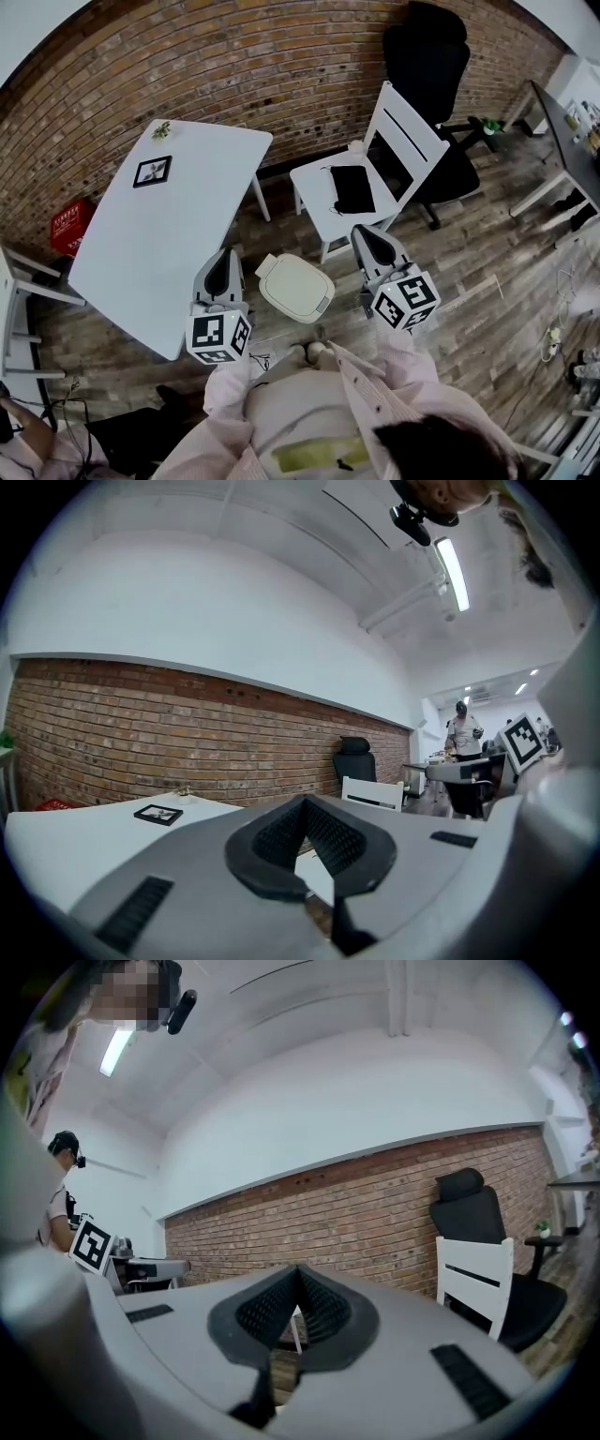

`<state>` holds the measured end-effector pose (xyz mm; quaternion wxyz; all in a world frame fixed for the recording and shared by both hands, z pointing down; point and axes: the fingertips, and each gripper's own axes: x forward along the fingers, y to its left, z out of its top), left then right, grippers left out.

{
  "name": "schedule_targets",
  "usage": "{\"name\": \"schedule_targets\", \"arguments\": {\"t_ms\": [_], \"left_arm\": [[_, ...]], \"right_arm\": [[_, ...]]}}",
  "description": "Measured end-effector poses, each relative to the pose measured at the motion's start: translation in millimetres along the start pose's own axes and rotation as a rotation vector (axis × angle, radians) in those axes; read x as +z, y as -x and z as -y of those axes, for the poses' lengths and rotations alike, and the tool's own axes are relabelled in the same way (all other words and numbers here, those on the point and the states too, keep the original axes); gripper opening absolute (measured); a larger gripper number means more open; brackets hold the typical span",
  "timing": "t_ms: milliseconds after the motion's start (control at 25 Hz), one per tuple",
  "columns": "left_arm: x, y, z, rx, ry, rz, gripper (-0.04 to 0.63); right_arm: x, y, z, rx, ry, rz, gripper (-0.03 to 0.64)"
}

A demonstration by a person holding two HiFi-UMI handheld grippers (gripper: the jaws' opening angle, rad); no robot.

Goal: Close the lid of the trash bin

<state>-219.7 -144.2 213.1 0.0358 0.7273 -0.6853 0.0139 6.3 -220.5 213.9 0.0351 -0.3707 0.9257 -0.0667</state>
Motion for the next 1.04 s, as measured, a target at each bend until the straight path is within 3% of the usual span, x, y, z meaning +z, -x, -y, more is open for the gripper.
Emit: {"name": "schedule_targets", "arguments": {"t_ms": [1040], "left_arm": [[-10.8, -4.5, -6.0, 0.016, -0.009, -0.035, -0.008]], "right_arm": [[-3.6, -0.2, 11.8, -0.025, -0.011, -0.008, 0.003]]}}
